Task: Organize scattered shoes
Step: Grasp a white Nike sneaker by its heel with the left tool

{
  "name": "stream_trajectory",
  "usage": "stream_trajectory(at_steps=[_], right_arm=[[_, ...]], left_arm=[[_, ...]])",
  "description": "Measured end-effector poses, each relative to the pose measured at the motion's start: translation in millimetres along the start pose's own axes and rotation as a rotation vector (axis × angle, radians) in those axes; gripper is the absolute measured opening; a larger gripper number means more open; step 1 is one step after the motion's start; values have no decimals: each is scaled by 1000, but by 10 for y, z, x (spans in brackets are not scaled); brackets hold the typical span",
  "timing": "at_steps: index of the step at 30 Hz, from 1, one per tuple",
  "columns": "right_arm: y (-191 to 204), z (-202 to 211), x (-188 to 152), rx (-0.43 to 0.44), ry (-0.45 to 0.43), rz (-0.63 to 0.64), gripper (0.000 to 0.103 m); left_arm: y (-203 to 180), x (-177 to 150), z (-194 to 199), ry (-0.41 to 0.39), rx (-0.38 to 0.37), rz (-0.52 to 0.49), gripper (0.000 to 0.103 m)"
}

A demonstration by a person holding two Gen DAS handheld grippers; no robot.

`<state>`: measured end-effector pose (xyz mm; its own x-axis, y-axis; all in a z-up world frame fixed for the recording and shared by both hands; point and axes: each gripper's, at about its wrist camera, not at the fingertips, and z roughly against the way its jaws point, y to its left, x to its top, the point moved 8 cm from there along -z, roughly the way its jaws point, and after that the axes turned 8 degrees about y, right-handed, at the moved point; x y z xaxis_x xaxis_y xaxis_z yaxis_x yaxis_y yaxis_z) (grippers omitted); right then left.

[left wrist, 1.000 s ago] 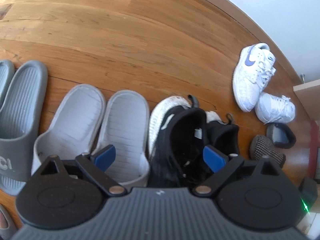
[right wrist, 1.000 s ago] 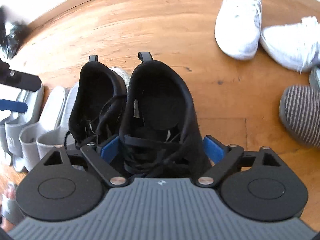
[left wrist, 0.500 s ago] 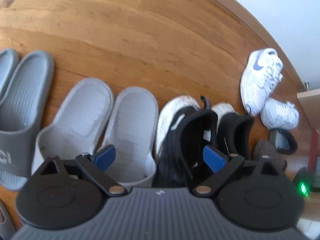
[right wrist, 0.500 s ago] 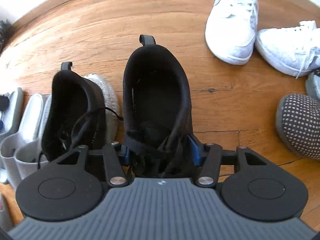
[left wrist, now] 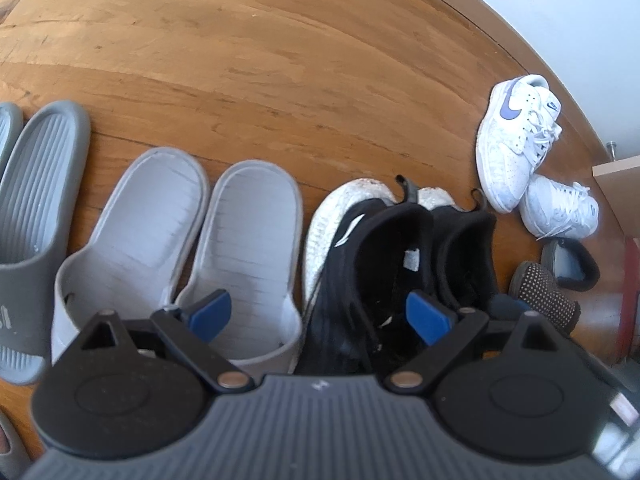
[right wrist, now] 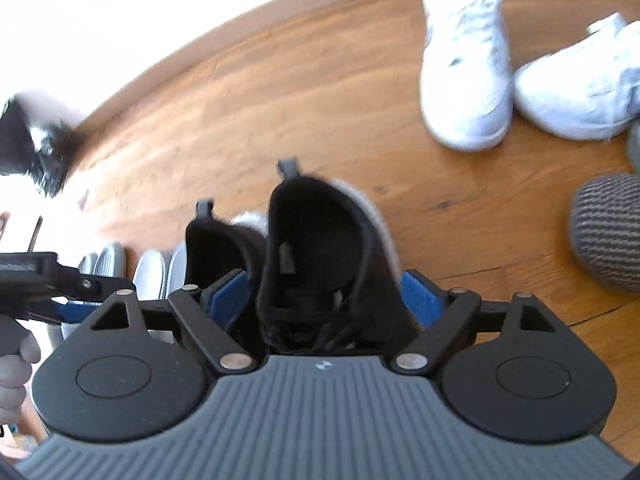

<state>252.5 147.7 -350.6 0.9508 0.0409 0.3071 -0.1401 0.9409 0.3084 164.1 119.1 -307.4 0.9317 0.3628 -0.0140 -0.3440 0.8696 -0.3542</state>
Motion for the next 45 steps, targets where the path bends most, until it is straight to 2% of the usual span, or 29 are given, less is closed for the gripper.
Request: stream_trajectory(at_steps=[5, 11, 16, 18, 19, 20, 23, 24, 25, 27, 28, 29, 31, 32, 34, 37, 40, 43, 44, 45], right_arm=[[-535, 294, -74, -51, -38, -100, 89], [-1237, 535, -271, -164, -76, -173, 89], [-1596, 556, -151, -293, -154, -95, 89], [-1617, 514, -24, -285, -186, -41, 88], [-1600, 501, 1, -279, -192, -15, 88], [-1558, 439, 85, -257, -205, 87, 88], [-1553, 175, 157, -194, -152, 237, 86], [-1575, 141, 164, -197, -139, 241, 83], [-1734, -54, 181, -241, -63, 246, 71], [-1897, -115, 175, -293, -24, 274, 69], [-1987, -88, 175, -346, -27, 281, 69], [-2078, -57, 174, -397, -30, 283, 69], [-2292, 23, 146, -446, -28, 194, 71], [-2392, 84, 120, -458, -36, 148, 73], [-2499, 177, 31, -486, -40, 122, 82], [-2570, 276, -113, -476, -35, 99, 84], [-2567, 335, -297, -407, -3, 43, 84], [-2546, 392, -384, -364, 16, 11, 84], [-2522, 407, -389, -359, 15, 16, 84], [-2499, 419, -388, -360, 15, 25, 84]], left_arm=[[-340, 22, -45, -28, 3, -66, 95], [-1085, -36, -203, -55, 7, -232, 95], [-1496, -106, -296, -63, 43, -317, 95], [-1638, -81, -284, -81, 54, -351, 95], [-1692, -45, -277, -95, 59, -365, 95], [-1744, -7, -271, -109, 63, -379, 95], [-1954, 213, -257, -195, 68, -440, 95], [-2063, 326, -272, -230, 80, -468, 95], [-2156, 428, -307, -247, 88, -489, 95], [-2299, 553, -357, -267, 96, -514, 95], [-2418, 649, -411, -294, 103, -534, 95], [-2545, 754, -470, -323, 110, -555, 95], [-2800, 903, -624, -398, 162, -619, 95], [-2868, 934, -685, -408, 174, -634, 95], [-3024, 1016, -827, -423, 187, -658, 95], [-3313, 1251, -1096, -443, 181, -661, 95], [-3470, 1431, -1281, -427, 184, -637, 95], [-3490, 1607, -1628, -319, 279, -608, 96], [-3442, 1639, -1725, -297, 289, -589, 96], [-3392, 1669, -1817, -276, 295, -569, 91]])
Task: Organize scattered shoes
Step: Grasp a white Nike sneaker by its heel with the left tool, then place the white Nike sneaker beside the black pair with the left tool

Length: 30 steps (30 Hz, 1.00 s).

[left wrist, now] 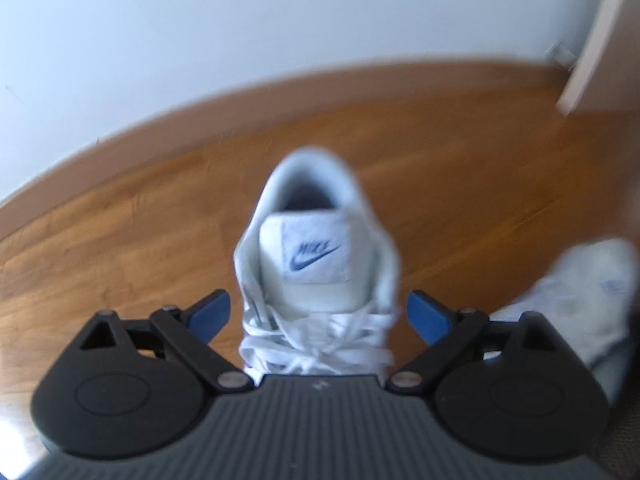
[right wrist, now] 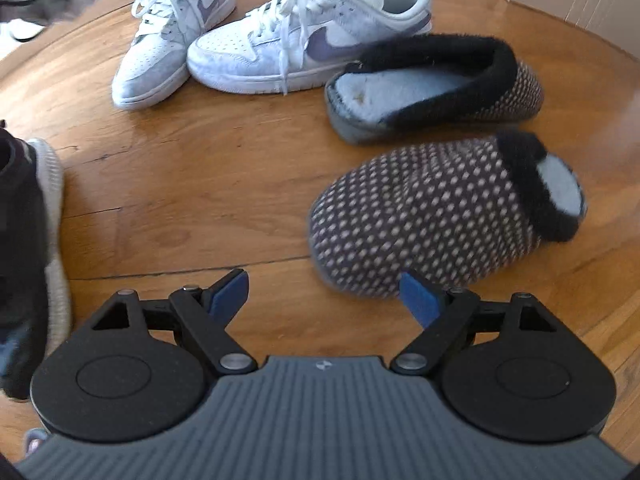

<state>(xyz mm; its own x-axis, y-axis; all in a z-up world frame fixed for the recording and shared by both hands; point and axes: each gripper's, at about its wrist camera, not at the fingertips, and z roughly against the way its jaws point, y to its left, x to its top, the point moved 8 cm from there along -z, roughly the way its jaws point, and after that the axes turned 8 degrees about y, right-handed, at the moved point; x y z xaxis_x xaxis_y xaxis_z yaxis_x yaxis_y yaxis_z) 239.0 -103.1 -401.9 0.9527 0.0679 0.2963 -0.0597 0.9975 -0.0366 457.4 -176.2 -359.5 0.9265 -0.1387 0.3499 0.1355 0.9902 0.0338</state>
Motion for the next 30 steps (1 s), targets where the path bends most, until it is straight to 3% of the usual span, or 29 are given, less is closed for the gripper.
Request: stream_trajectory(at_steps=[1, 3, 6, 10, 15, 17, 20, 24, 25, 27, 30], right_arm=[[20, 17, -2, -1, 0, 4, 84], [40, 56, 13, 3, -6, 5, 84], [32, 90, 50, 14, -21, -3, 84], [43, 94, 84, 32, -32, -17, 84], [124, 226, 119, 65, -81, -14, 84], [196, 289, 158, 97, -111, -16, 86], [402, 333, 301, 171, -148, 1, 90], [833, 377, 571, 253, -200, 75, 99], [1106, 365, 791, 257, -241, 131, 102], [1439, 256, 1053, 296, -242, 175, 102], [1823, -116, 1353, 249, -178, 219, 100]], left_arm=[[22, -20, -104, 25, 2, 16, 89], [82, -92, -130, -14, -28, 81, 80], [160, -277, -33, -41, -15, 180, 74], [261, -691, 152, 58, -46, 317, 74], [163, -1461, 432, 239, -84, 445, 85], [126, -1742, 671, 308, -174, 433, 86], [296, -1881, 1128, 280, -261, 437, 87], [650, -1992, 1809, 209, -305, 441, 88], [793, -2027, 2003, 175, -302, 436, 90], [988, -2079, 2242, 125, -271, 417, 93], [1350, -2380, 2548, 98, -196, 426, 94]])
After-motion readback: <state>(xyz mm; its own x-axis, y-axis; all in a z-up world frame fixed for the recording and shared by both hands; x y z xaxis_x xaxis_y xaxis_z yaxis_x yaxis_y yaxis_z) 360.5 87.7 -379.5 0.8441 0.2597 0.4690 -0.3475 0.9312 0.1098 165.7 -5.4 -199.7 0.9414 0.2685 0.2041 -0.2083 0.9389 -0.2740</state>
